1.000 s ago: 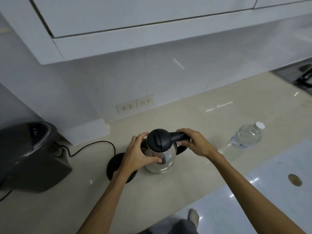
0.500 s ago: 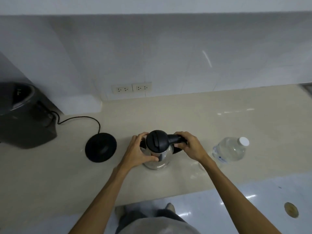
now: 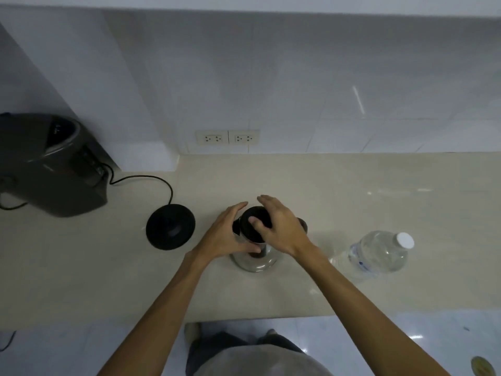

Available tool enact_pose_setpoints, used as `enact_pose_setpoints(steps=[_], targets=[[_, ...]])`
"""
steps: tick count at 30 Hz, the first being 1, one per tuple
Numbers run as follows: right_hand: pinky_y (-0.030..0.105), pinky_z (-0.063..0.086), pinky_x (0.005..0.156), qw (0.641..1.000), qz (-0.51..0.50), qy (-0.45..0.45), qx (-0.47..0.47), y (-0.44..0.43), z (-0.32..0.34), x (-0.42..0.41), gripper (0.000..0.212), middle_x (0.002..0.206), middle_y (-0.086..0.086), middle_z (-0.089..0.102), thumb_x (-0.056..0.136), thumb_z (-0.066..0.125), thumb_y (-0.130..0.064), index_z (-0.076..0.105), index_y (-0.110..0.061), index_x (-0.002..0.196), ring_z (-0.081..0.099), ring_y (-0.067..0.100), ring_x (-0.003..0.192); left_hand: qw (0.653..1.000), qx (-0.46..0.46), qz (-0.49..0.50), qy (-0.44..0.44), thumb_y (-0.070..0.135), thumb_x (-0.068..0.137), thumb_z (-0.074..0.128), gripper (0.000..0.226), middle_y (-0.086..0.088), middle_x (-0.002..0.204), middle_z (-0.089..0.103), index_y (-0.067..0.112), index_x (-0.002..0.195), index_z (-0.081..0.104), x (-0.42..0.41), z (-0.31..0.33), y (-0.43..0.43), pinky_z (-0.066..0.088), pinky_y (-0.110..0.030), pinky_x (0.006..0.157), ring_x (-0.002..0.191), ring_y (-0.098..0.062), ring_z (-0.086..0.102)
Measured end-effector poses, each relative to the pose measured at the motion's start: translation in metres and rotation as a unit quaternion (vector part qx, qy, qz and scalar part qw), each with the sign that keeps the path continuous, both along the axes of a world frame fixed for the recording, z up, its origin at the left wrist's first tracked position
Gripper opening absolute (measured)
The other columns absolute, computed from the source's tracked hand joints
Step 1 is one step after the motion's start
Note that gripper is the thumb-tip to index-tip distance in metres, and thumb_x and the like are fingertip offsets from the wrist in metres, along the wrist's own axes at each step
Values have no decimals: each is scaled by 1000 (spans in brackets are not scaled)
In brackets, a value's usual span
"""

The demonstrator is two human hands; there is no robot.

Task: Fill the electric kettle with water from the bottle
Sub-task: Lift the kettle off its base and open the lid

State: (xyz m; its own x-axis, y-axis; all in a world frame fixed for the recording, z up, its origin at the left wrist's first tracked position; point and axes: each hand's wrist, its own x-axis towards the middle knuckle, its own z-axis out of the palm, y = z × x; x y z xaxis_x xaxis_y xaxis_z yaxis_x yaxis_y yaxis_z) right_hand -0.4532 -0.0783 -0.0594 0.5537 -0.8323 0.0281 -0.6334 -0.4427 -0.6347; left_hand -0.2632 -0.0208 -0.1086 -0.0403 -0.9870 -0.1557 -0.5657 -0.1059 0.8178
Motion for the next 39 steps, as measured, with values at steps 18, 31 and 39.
enact_pose_setpoints(steps=[18,31,39], targets=[[28,49,100,967,-113,-222,46,-5,40,-42,39,119,-8,71,100,49,-36,69,-16,127,65,6,114,1000,18,-10,6,62,54,97,117,13,147,58,30,154,46,5,1,-5,52,-37,110,132,-7,58],[32,43,111,981,-163,-99,-44,3,46,-80,47,144,7,57,104,54,-32,51,-11,145,54,18,131,999,-1,-20,-35,68,59,89,125,10,166,37,31,163,30,2,26,1,36,-36,123,151,-11,36],[29,54,71,958,-206,53,-191,17,121,-188,15,87,3,71,91,72,-19,77,-11,104,65,13,65,969,-216,-120,14,65,68,85,102,3,160,44,20,152,51,-114,104,-9,29,-17,121,150,-12,39]])
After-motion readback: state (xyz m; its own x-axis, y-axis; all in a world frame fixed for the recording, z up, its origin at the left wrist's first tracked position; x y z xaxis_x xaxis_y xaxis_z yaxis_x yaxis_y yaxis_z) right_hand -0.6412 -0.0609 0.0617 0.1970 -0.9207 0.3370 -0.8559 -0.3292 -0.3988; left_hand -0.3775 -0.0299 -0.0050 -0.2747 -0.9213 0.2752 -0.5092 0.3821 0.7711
